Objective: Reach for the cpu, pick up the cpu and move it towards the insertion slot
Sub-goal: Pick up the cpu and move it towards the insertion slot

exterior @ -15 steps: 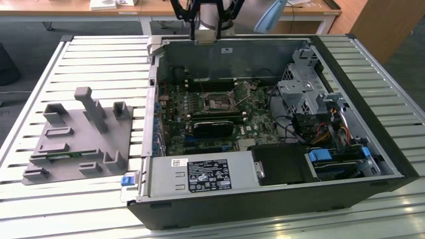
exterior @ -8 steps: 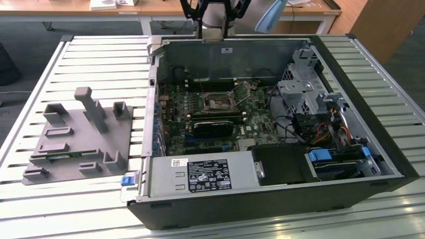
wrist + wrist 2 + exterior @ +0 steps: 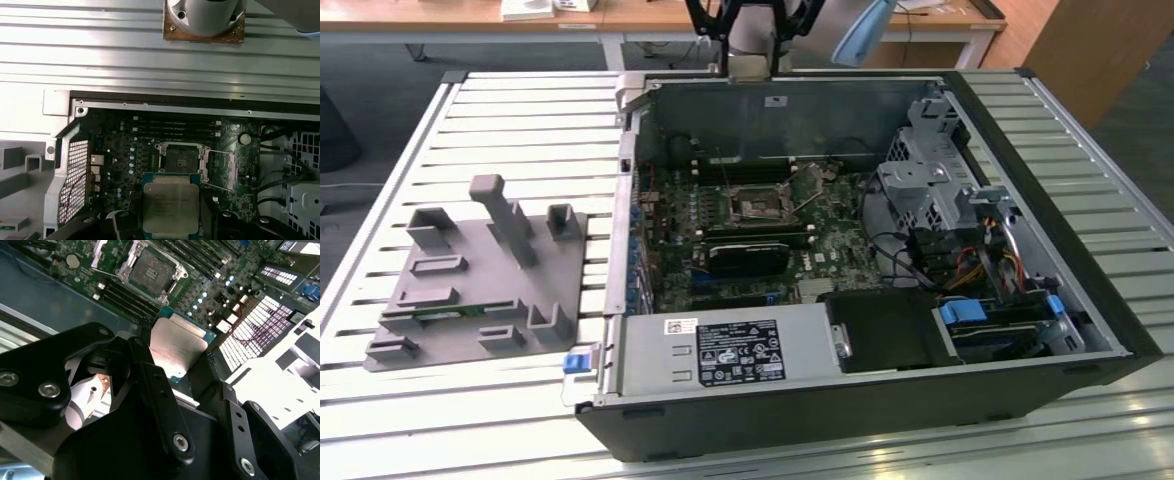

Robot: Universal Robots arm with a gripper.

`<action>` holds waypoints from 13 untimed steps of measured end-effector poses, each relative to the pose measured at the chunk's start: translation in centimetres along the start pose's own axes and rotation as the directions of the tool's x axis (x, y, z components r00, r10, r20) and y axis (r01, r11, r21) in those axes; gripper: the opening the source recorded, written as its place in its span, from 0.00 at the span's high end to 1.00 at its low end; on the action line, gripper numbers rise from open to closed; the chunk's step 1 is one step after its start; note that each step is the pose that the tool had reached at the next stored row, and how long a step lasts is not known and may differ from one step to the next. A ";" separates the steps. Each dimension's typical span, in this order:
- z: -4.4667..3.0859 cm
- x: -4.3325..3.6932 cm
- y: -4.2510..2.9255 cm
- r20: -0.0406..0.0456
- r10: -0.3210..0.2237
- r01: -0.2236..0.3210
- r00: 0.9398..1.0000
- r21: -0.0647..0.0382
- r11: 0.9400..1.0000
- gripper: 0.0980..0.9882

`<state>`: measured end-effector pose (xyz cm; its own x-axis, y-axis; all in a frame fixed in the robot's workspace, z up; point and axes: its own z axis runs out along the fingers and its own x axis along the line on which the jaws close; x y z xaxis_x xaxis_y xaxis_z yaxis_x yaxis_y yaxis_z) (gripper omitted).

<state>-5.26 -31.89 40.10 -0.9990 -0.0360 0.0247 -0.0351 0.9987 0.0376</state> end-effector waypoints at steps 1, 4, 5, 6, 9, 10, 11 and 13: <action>0.01 -0.13 0.04 0.000 0.000 0.000 1.000 0.000 1.000 0.50; 0.03 -0.53 0.12 0.000 0.000 0.000 1.000 0.000 1.000 0.50; 0.03 -0.63 0.11 0.000 0.001 -0.001 1.000 0.000 1.000 0.50; 0.03 -0.73 0.11 0.000 0.001 -0.001 1.000 0.000 1.000 0.50; 0.03 -0.81 0.11 0.000 0.001 -0.001 1.000 0.000 1.000 0.50; 0.03 -0.82 0.11 0.000 0.001 -0.001 1.000 0.000 1.000 0.50; 0.03 -0.82 0.11 0.000 0.001 -0.001 1.000 0.000 1.000 0.50; 0.03 -0.83 0.11 0.000 0.001 -0.001 1.000 0.000 1.000 0.50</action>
<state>-4.44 -31.75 40.05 -0.9991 -0.0349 0.0244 -0.0340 0.9987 0.0374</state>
